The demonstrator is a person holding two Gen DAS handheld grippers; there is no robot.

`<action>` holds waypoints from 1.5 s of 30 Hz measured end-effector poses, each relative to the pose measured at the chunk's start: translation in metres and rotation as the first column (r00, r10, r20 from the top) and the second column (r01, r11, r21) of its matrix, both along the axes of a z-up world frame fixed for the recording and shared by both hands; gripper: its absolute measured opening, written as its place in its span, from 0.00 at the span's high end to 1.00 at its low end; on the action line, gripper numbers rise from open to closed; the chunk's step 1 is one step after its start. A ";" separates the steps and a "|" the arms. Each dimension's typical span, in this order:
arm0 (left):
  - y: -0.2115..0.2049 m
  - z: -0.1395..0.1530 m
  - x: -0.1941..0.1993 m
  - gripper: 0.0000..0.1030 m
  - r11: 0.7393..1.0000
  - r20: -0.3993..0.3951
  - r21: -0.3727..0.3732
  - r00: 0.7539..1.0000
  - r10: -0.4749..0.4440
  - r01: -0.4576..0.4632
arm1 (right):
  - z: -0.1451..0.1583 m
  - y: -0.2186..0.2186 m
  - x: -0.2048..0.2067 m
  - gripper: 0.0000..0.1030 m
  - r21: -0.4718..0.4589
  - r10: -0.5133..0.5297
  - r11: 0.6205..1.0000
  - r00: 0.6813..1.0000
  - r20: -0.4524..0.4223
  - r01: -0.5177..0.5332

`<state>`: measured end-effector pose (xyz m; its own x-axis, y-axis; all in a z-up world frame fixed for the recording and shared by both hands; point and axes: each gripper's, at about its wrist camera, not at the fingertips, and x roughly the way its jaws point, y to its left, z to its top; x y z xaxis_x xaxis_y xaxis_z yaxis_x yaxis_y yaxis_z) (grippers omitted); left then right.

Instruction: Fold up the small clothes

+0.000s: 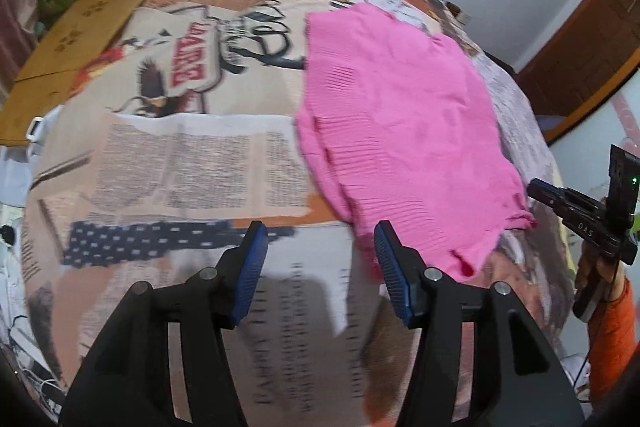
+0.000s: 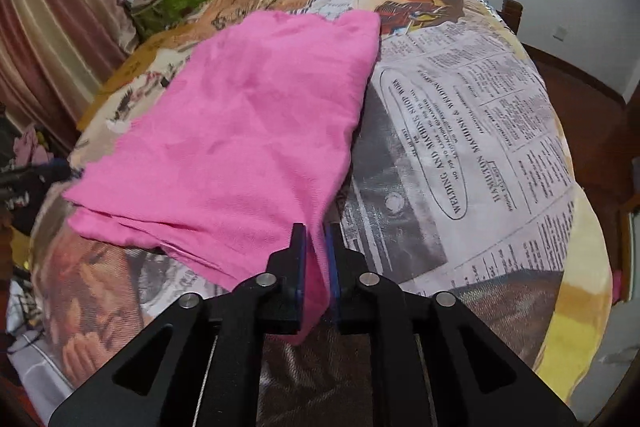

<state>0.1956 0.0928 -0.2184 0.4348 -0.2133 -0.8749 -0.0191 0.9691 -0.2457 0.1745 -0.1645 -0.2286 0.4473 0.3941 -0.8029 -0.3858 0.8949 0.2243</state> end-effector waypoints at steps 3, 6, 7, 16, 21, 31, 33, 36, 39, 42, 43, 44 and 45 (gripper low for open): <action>-0.010 -0.006 0.005 0.47 0.998 -0.026 -0.056 0.999 -0.024 0.022 | 0.004 0.000 -0.005 0.74 0.038 0.013 0.999 1.000 0.008 -0.013; -0.022 -0.014 0.006 0.52 0.996 -0.046 -0.080 0.998 -0.048 0.044 | -0.001 0.008 -0.010 0.71 0.027 0.047 0.998 0.999 0.014 -0.048; -0.026 -0.014 0.005 0.59 0.996 -0.033 -0.070 0.998 -0.055 0.053 | -0.003 0.011 -0.011 0.71 0.028 0.059 0.998 0.998 0.010 -0.060; -0.039 -0.009 -0.006 0.93 0.991 0.016 0.055 0.993 -0.121 0.120 | -0.023 0.025 -0.013 0.71 0.011 0.130 0.992 0.990 -0.045 -0.130; -0.028 -0.014 -0.002 0.93 0.992 -0.003 0.070 0.995 -0.100 0.100 | -0.025 0.026 -0.015 0.71 -0.021 0.173 0.984 0.984 -0.053 -0.174; 0.005 0.009 0.025 0.76 0.997 0.031 0.065 0.999 -0.038 0.036 | 0.001 0.017 -0.010 0.70 0.020 0.185 0.983 0.982 -0.029 -0.184; 0.012 0.016 0.038 0.70 0.996 0.051 0.086 0.999 -0.017 0.013 | 0.012 0.013 -0.003 0.65 0.038 0.167 0.985 0.986 0.001 -0.167; 0.016 0.023 0.063 0.59 0.995 0.082 0.101 0.997 -0.004 -0.005 | 0.028 0.007 0.011 0.62 0.058 0.134 0.989 0.989 0.061 -0.137; 0.019 0.023 0.098 0.56 0.995 0.087 0.091 0.996 0.019 -0.027 | 0.036 0.002 0.031 0.61 0.071 0.095 0.992 0.991 0.095 -0.102; 0.022 0.017 0.132 0.56 0.998 0.076 0.051 0.996 0.038 -0.042 | 0.039 0.003 0.054 0.61 0.071 0.058 0.995 0.990 0.125 -0.067; 0.022 0.015 0.144 0.55 0.997 0.072 0.051 0.996 0.046 -0.050 | 0.038 0.003 0.063 0.61 0.066 0.049 0.996 0.990 0.130 -0.058; 0.022 0.012 0.155 0.55 0.997 0.069 0.052 0.996 0.054 -0.058 | 0.037 0.004 0.074 0.61 0.063 0.038 0.997 0.990 0.135 -0.047; 0.021 0.008 0.167 0.55 0.997 0.063 0.049 0.996 0.059 -0.063 | 0.035 0.004 0.084 0.61 0.059 0.027 0.998 0.991 0.134 -0.035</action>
<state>0.3624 0.1139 -0.2102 0.4992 -0.1404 -0.8550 -0.0648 0.9780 -0.1985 0.2589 -0.1601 -0.1938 0.5351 0.4559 -0.7112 -0.4429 0.8683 0.2233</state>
